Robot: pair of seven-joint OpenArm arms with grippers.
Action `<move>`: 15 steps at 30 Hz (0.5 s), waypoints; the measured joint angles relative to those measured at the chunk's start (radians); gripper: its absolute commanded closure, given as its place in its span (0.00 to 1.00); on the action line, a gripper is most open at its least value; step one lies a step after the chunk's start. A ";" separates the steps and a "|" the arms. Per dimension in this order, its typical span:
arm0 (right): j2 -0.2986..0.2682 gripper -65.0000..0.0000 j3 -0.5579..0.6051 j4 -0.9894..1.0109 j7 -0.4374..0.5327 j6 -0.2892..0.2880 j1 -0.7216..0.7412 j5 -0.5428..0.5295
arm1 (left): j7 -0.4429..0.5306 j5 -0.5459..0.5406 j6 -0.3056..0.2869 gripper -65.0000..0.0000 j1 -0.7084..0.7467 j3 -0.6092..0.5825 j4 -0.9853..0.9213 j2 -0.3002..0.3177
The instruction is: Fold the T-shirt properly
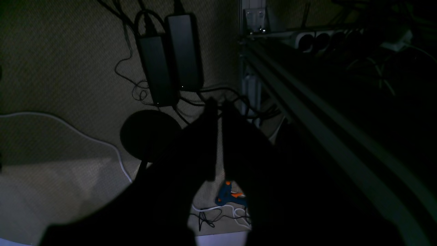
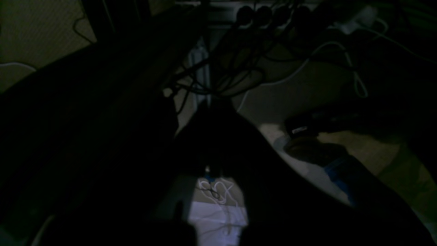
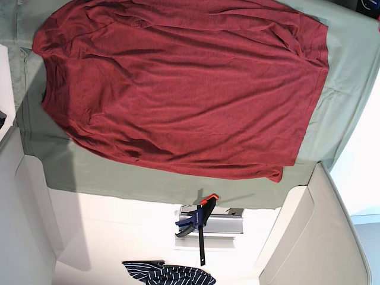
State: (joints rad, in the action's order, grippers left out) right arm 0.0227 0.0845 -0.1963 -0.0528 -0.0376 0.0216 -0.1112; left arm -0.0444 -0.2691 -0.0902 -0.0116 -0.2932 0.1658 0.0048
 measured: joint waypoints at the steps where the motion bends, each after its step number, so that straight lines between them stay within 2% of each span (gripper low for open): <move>1: 0.000 1.00 0.000 0.000 0.000 0.000 0.000 0.000 | 0.000 0.000 0.000 0.91 0.000 0.000 0.000 0.000; 11: 0.000 1.00 0.000 0.000 0.000 0.000 0.000 0.000 | 0.011 0.000 0.006 0.91 0.000 0.000 0.000 0.000; 13: 0.000 1.00 0.000 0.000 0.000 0.000 0.000 0.000 | 0.011 -0.005 0.069 0.91 0.000 0.008 0.006 -0.003; 15: 0.000 1.00 0.000 -0.005 0.000 0.000 0.000 0.000 | 0.011 -0.011 0.087 0.91 0.000 0.029 0.012 -0.002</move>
State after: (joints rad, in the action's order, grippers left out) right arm 0.0223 0.0845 -0.2016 -0.0528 -0.0376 0.0212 -0.1112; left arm -0.0330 -0.2806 -0.0036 -0.0116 -0.2638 0.1776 0.0025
